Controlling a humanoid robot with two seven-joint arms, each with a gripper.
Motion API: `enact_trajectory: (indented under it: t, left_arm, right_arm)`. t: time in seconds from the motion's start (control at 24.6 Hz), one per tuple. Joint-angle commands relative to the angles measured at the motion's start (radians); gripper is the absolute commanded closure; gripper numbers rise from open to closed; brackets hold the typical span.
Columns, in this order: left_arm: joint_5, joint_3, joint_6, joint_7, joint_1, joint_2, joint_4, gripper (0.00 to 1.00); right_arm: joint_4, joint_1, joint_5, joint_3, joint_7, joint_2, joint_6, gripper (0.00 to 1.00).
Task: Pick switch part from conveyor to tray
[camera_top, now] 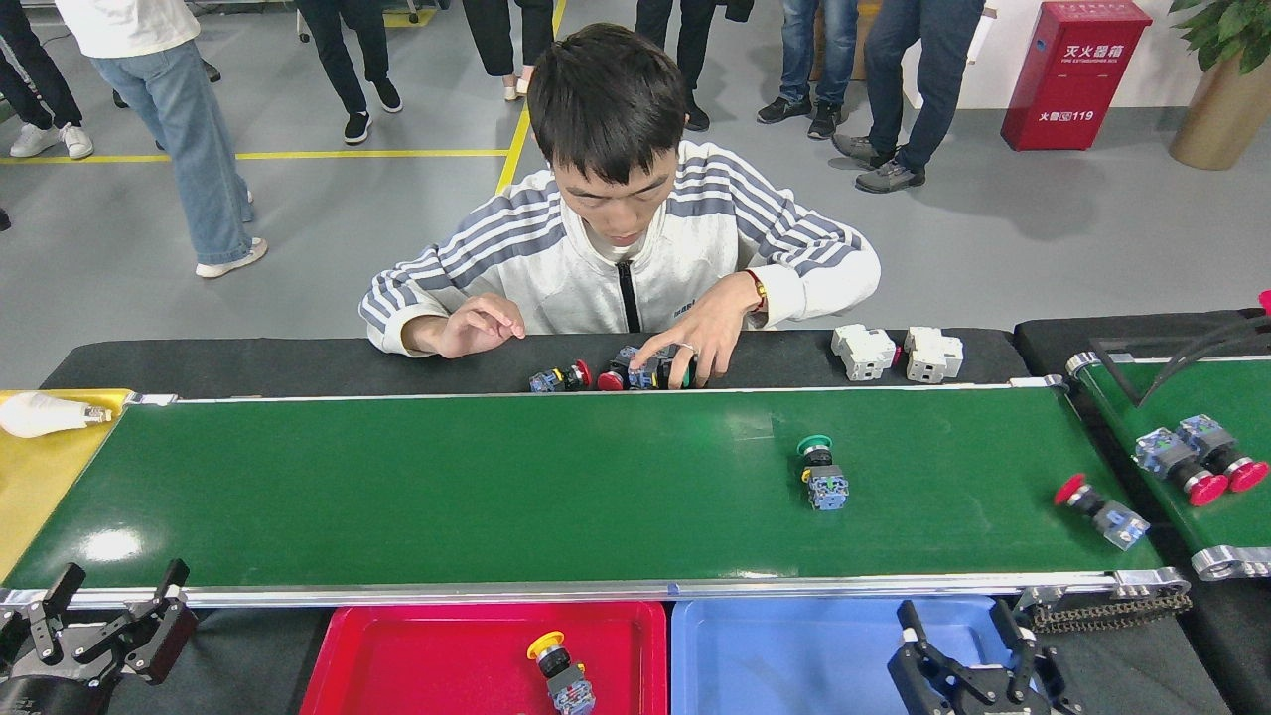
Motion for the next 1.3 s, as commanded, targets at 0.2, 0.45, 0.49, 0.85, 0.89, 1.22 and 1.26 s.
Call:
enact_trajectory:
  t: [0.2, 0.45, 0.49, 0.85, 0.89, 1.22, 1.26]
  left_arm:
    - [-0.002, -0.046, -0.006, 0.004, -0.004, 0.002, -0.015, 0.0]
    - [0.0, -0.052, 0.0, 0.004, -0.004, -0.01, -0.015, 0.0]
    - [0.0, -0.052, 0.0, 0.004, -0.004, -0.013, -0.015, 0.0]
    - [0.0, -0.055, -0.003, 0.005, -0.008, -0.015, -0.015, 0.0]
    - [0.0, -0.055, -0.002, 0.005, -0.012, -0.015, -0.015, 0.0]
    - [0.001, -0.049, -0.003, 0.004, -0.012, -0.01, -0.016, 0.0]
    - [0.001, -0.049, -0.003, 0.005, -0.012, -0.01, -0.018, 0.0]
  right_arm:
    - [0.022, -0.139, 0.081, 0.071, 0.017, -0.016, 0.024, 0.01]
    - [0.221, -0.408, 0.095, 0.298, 0.131, -0.042, 0.035, 0.01]
    - [0.252, -0.437, 0.093, 0.322, 0.135, -0.037, 0.035, 0.01]
    - [0.5, -0.605, 0.093, 0.457, 0.149, 0.006, 0.184, 0.02]
    - [0.519, -0.612, 0.095, 0.468, 0.148, 0.01, 0.185, 0.13]
    - [0.519, -0.625, 0.092, 0.523, 0.141, -0.01, 0.18, 0.91]
    - [0.511, -0.619, 0.09, 0.526, 0.138, -0.01, 0.176, 0.93]
